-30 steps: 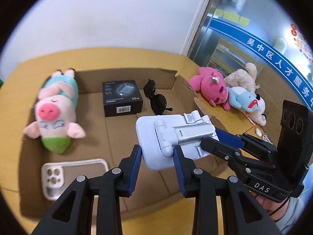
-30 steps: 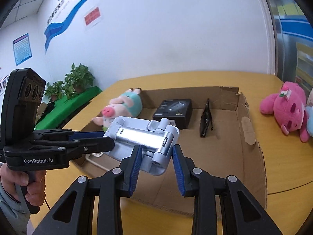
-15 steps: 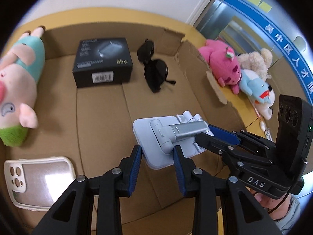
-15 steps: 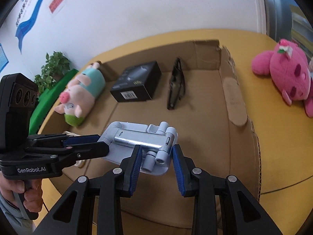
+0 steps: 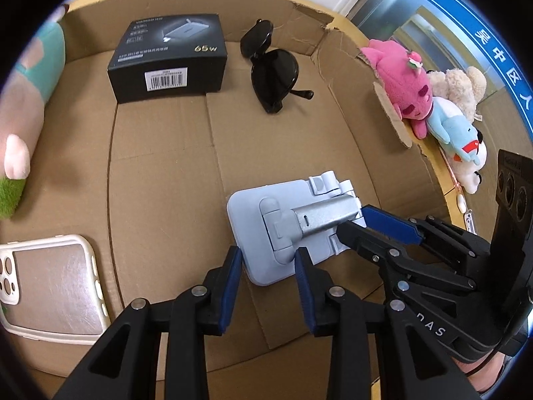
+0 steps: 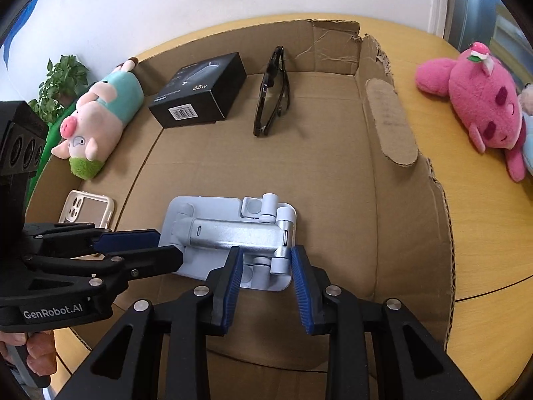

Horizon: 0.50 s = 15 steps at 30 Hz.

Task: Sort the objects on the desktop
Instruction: 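Lower the phone stand into the box and open both grippers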

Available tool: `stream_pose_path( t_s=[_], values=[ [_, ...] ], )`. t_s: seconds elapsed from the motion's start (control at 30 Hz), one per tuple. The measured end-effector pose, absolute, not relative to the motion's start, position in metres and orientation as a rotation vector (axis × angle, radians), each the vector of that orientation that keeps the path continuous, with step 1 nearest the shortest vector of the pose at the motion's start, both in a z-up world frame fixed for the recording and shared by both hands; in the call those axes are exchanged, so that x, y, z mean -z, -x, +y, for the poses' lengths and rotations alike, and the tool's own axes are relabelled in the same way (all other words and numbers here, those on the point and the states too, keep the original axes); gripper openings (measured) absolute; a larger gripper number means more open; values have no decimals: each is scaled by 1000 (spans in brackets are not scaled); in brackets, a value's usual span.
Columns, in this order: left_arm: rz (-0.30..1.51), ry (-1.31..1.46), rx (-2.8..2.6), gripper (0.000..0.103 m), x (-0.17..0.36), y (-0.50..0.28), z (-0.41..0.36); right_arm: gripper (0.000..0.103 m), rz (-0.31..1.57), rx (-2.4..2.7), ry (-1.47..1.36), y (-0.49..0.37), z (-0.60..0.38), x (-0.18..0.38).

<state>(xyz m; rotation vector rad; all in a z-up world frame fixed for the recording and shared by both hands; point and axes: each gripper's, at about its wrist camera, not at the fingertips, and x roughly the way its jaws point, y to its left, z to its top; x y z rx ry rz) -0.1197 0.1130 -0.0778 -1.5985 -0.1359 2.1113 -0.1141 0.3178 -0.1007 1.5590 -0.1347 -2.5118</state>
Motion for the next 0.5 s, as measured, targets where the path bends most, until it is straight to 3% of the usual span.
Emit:
stream_pose_path(
  t_s=[0.1,0.17,0.23,0.27,0.33,0.37,0.5],
  values=[
    [-123,1566,-2182,32,69,115,105,30,-71,2570,-1486,101,312,88],
    [-123,1491,-2254,32,54,106,94,40,5,2631,-1412,90,305,75],
    [-88,1374,-2374,35,33,89,81,62,59,2702,-1279,71,295,59],
    [-58,1304,-2439,39,23,78,74,67,66,2722,-1230,65,292,54],
    [12,1158,-2565,69,6,55,60,82,54,2757,-1110,48,282,47],
    [50,1090,-2633,76,1,45,52,82,54,2770,-1039,38,275,45],
    [113,965,-2804,80,-2,19,27,87,21,2839,-890,21,256,50]
  ],
)
